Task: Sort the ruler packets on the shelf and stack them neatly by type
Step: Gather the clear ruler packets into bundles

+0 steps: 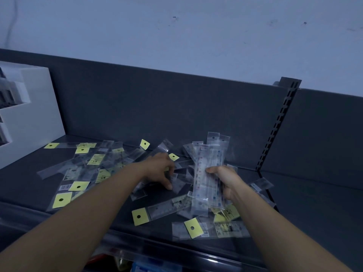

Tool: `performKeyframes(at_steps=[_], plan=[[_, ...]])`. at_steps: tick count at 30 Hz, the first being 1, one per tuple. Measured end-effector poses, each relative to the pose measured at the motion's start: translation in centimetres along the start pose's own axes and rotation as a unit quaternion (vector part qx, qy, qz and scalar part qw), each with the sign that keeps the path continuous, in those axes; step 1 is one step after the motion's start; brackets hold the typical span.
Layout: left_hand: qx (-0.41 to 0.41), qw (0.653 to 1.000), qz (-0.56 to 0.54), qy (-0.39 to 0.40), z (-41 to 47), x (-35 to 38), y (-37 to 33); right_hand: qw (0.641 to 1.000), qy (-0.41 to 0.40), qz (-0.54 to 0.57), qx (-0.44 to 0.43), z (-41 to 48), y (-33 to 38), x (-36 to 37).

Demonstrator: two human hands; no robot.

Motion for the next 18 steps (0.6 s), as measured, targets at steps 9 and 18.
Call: performKeyframes(at_steps=[9, 18], plan=[[0.037, 0.956, -0.261, -0.129, 0.3, -4.6, -1.8, 1.000, -0.018, 0.024, 0.000, 0.4, 0.0, -1.0], [-0.039, 0.820, -0.469, -0.324, -0.2, -9.2, -0.6, 0.998, -0.028, 0.054, -0.010, 0.3, 0.3, -2.1]])
Point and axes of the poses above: each hand's wrist, its own z-axis towards the middle knuckle, its own x-axis out of the palm, y = z × x, the point moved 9 cm from there along z, towards the middle knuckle, and after that the axes turned 4 degrees about -x, right-handed, at the moved point
